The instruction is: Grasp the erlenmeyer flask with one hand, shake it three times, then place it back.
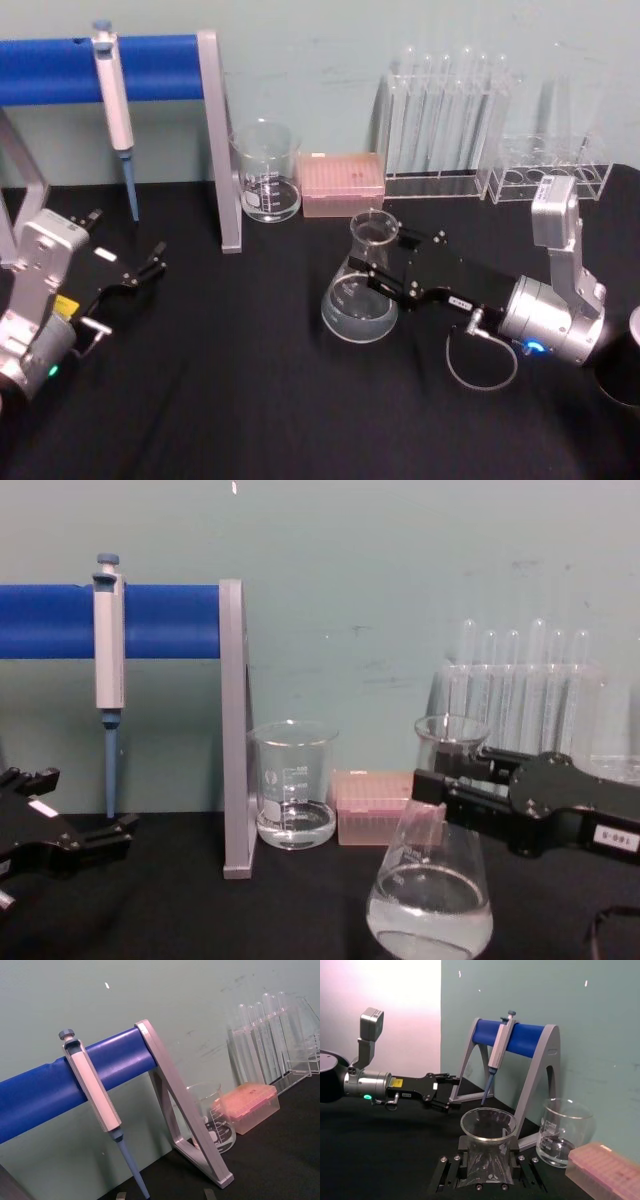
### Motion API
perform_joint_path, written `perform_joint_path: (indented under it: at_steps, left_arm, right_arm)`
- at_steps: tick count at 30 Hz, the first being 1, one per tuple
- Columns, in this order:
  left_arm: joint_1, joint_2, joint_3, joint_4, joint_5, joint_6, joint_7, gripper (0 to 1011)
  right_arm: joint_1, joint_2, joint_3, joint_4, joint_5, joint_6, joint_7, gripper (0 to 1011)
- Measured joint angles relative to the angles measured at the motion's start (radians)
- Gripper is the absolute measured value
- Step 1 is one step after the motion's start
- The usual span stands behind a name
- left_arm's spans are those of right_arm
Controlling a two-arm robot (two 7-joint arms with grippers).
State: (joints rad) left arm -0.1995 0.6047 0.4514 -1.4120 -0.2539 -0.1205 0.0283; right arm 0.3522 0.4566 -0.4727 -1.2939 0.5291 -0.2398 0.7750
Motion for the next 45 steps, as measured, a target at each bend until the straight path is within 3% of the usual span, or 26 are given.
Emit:
perform_joint_path:
  at_steps: [28,45]
  left_arm:
    - [0.000,0.000,0.000,0.000,0.000,0.000,0.000,1001]
    - [0.000,0.000,0.000,0.000,0.000,0.000,0.000,1001]
  right_arm:
    - [0.032,-0.013,-0.034,0.085,0.014,0.002,0.041,456]
    - [0.034,-0.010,-0.045,0.096,0.013,0.016,0.043,456]
